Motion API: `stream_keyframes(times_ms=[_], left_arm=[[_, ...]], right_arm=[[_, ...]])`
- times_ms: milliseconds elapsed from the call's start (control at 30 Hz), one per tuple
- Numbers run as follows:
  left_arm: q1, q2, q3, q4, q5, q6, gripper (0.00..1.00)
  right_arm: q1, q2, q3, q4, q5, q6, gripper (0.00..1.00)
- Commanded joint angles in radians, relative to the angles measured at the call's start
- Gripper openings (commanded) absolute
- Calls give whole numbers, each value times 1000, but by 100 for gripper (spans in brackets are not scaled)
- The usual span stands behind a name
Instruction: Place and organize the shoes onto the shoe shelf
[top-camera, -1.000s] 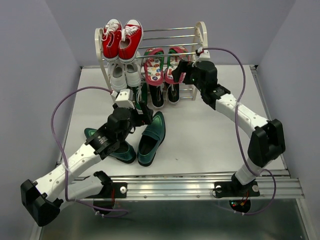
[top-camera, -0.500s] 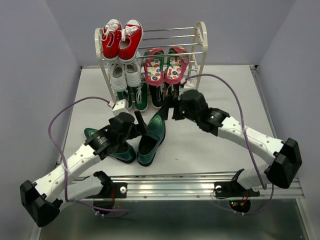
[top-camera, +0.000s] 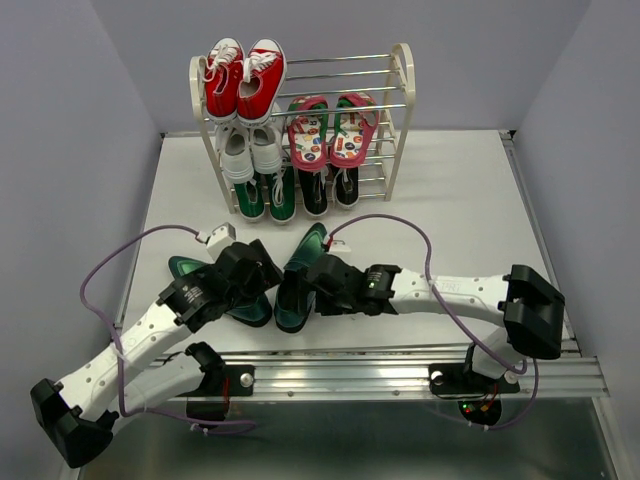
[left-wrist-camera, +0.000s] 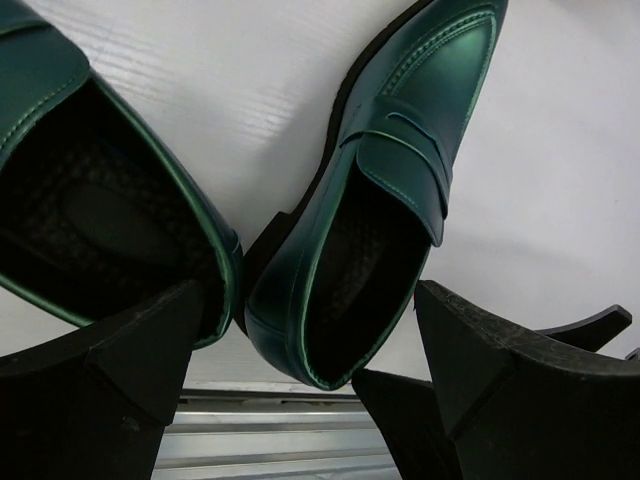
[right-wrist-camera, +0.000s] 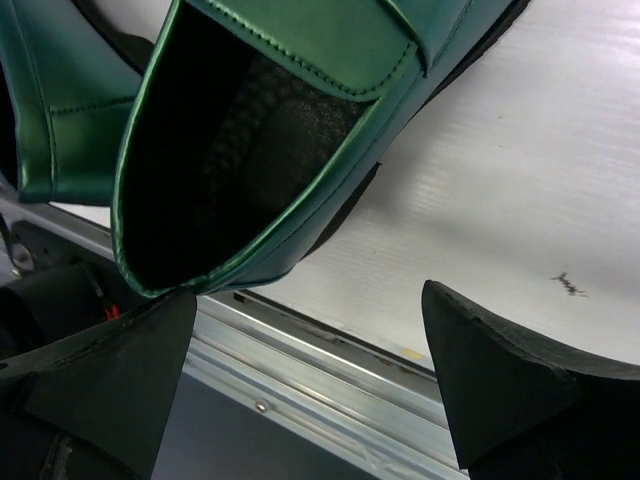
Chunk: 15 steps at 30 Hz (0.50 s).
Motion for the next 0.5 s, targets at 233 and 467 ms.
stream_keyframes(times_ms=[233,467], left_arm=[[-5,-87,-60,-26,-5,-154,99],[-5,-130,-85,-23,-7,-169,99]], right_arm=[[39,51,60,70,180,220,100],[48,7,35,68,194,245,100]])
